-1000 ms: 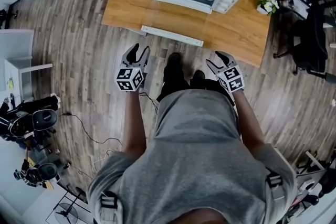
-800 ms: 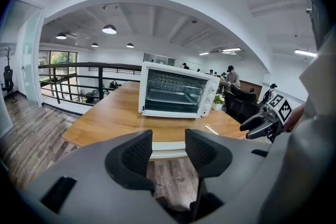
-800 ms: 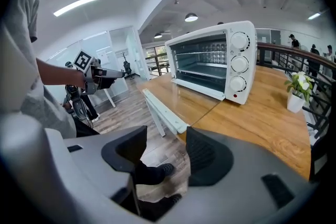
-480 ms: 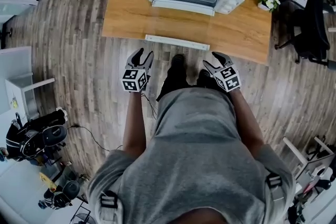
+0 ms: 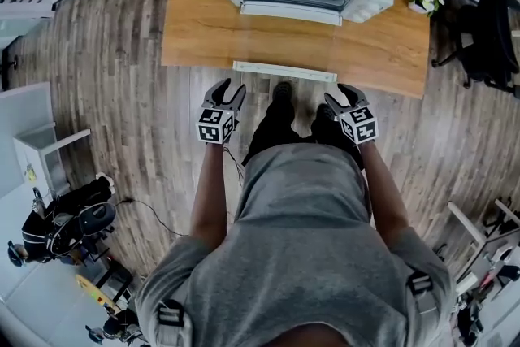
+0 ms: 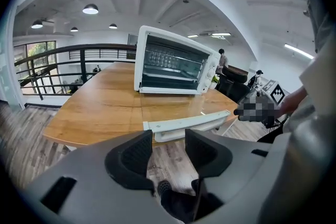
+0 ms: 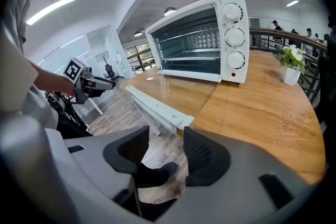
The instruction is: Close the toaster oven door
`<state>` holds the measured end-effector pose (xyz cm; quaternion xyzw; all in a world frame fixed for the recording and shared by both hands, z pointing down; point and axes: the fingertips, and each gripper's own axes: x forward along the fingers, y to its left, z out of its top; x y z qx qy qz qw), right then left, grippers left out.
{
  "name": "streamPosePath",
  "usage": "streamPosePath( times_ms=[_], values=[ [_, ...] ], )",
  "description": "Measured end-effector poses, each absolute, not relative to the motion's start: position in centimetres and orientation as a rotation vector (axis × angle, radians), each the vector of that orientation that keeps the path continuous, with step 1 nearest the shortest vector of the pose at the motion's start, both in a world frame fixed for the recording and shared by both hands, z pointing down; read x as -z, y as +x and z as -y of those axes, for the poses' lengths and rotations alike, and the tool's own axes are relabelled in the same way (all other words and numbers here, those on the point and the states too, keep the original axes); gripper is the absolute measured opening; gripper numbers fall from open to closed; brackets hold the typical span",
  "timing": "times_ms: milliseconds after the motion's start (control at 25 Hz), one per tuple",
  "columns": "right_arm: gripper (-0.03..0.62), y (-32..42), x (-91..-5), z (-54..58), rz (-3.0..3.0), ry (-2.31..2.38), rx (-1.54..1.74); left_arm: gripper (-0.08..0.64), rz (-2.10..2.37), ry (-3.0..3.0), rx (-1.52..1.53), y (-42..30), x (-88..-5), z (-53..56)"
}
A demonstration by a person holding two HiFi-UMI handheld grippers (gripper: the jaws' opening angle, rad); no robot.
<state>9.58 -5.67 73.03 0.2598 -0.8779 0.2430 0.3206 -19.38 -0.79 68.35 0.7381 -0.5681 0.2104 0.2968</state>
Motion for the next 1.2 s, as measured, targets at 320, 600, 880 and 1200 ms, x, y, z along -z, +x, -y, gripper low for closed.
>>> streamPosePath(
  times_ms=[320, 600, 880, 1200],
  values=[
    [0.207, 9.2, -74.8, 6.0, 2.242, 0.764, -0.7, 0.209, 1.398, 1.98, -0.603, -20.0, -71.3, 2.4],
    [0.204, 8.9, -76.2, 7.1, 2.203, 0.854, -0.761, 0.209, 1.318, 2.002, -0.65, -20.9, -73.4, 4.2],
    [0.196, 8.2, -76.5, 7.7, 2.184, 0.928, -0.819, 0.213, 1.219, 2.074, -0.7, -20.4, -73.9, 5.1],
    [0.175, 7.5, -77.1, 8.5, 2.163, 0.999, -0.81, 0.21, 1.171, 2.098, -0.688, -20.6, -74.2, 5.3]
  ],
)
